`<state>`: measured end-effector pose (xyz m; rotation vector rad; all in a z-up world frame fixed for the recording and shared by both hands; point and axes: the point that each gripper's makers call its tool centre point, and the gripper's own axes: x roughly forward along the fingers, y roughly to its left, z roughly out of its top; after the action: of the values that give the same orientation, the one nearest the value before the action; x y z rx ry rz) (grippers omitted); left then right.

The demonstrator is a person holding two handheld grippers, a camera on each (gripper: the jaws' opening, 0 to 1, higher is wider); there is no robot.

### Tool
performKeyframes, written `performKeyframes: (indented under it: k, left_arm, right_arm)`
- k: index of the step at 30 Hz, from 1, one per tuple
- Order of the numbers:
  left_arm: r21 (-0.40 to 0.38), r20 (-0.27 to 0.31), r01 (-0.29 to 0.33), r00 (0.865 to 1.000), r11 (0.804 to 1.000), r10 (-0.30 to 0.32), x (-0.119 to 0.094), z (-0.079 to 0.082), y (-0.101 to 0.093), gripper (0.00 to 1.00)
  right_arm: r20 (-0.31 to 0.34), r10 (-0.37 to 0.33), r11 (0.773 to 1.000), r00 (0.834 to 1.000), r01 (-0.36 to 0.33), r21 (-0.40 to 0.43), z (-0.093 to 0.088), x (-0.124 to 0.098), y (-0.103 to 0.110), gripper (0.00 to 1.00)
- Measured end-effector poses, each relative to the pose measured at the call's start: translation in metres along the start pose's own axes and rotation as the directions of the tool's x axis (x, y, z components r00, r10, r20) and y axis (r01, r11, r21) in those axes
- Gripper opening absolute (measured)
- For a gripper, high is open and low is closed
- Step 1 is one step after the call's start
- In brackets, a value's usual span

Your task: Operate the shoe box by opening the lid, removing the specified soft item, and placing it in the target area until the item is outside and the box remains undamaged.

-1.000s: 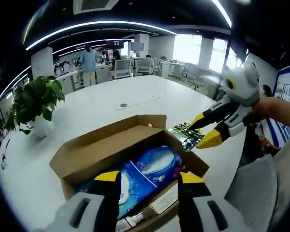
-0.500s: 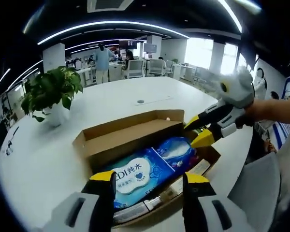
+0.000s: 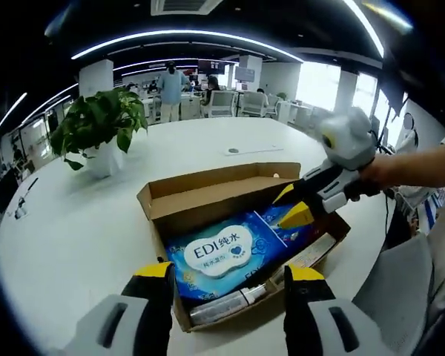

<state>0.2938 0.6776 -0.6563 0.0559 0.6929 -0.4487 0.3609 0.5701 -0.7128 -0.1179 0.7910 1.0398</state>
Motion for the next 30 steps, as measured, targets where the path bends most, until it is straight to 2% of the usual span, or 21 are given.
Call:
performKeyframes:
  k: [7, 12, 23, 26, 30]
  left_arm:
    - [-0.024, 0.004, -0.021, 1.000, 0.999, 0.021, -0.007, -0.007, 0.009, 0.61]
    - [-0.043, 0.010, -0.035, 0.999, 0.998, 0.035, -0.009, -0.010, 0.014, 0.61]
    - [-0.068, 0.014, -0.050, 0.999, 0.996, 0.051, -0.012, -0.016, 0.019, 0.59]
    - [-0.071, 0.011, -0.051, 0.999, 0.996, 0.052, -0.013, -0.018, 0.019, 0.58]
    - [-0.076, 0.011, -0.056, 0.998, 0.996, 0.057, -0.014, -0.021, 0.020, 0.57]
  right_arm:
    - [-0.043, 0.009, 1.000, 0.999, -0.009, 0.003, -0.001, 0.018, -0.001, 0.30]
    - [-0.080, -0.019, 0.999, 0.997, 0.022, 0.033, -0.006, 0.023, -0.006, 0.29]
    - [-0.087, -0.008, 0.998, 0.996, 0.012, 0.054, -0.003, 0.037, -0.001, 0.27]
    - [-0.108, -0.018, 0.998, 0.994, 0.023, 0.051, -0.007, 0.043, -0.004, 0.24]
    - [-0.108, -0.035, 0.997, 0.994, 0.043, 0.069, -0.006, 0.045, -0.008, 0.16]
